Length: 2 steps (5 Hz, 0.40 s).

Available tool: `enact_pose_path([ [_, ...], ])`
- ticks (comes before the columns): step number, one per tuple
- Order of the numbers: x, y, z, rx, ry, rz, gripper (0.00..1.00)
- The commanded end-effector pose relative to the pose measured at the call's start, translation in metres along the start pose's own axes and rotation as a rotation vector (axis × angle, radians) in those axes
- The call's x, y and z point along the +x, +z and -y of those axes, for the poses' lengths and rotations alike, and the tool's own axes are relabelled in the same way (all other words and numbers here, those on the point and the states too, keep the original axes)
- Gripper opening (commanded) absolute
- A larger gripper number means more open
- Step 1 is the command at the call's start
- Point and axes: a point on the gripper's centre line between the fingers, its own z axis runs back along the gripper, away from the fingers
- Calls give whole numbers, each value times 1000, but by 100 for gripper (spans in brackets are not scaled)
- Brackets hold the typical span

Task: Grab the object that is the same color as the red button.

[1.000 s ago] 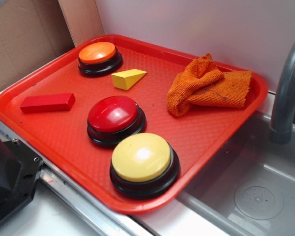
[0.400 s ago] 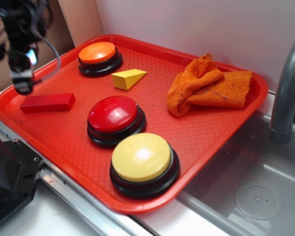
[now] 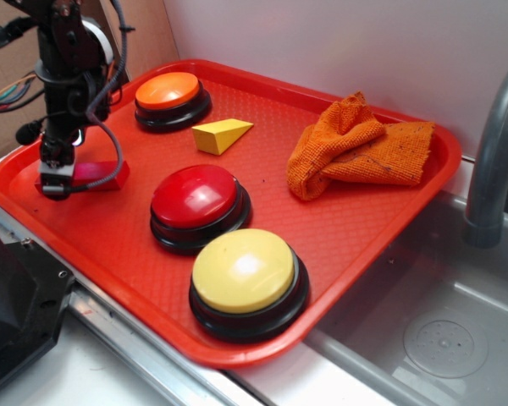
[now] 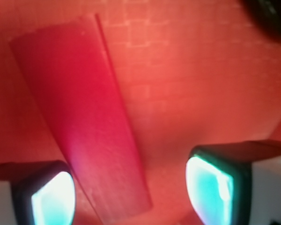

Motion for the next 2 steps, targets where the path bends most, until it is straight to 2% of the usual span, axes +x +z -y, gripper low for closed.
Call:
enact_pose_path([
  [1, 8, -12, 2, -35, 9, 2, 0],
  [2, 9, -11, 2, -27, 31, 28, 0],
])
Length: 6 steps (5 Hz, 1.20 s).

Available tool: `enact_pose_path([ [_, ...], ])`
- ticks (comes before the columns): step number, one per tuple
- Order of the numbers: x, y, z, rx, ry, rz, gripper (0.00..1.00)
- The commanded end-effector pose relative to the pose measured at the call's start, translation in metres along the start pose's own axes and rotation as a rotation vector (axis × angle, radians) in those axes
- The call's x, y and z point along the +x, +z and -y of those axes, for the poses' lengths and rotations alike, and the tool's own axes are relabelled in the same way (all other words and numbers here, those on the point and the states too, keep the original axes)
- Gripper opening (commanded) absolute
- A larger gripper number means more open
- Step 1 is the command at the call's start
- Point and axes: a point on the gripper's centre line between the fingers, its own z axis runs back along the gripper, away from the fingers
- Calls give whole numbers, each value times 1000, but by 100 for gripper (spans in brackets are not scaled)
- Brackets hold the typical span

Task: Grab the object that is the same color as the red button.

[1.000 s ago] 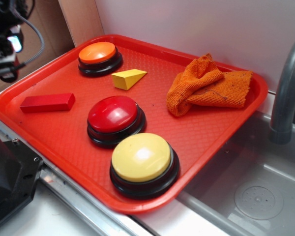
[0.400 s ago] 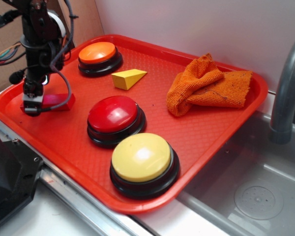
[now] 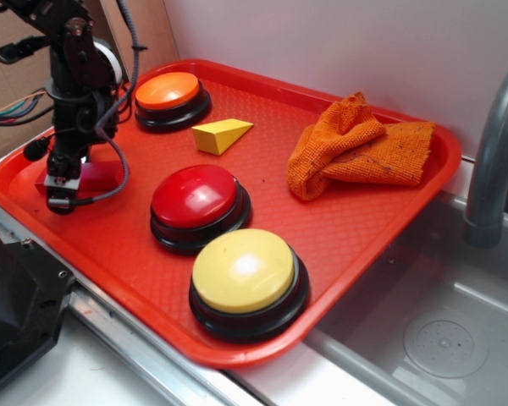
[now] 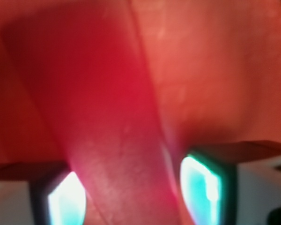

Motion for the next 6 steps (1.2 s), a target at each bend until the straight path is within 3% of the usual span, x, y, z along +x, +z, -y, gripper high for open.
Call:
enact_pose_path([
  [1, 1, 16, -7, 15, 58, 102, 0],
  [2, -5, 59, -11, 8, 274, 155, 0],
  [3, -2, 116, 1, -27, 525, 139, 0],
  [4, -4, 163, 9, -133, 768, 176, 0],
  [5, -12, 194, 5, -130, 864, 200, 0],
  [6, -19, 194, -2, -145, 922, 222, 0],
])
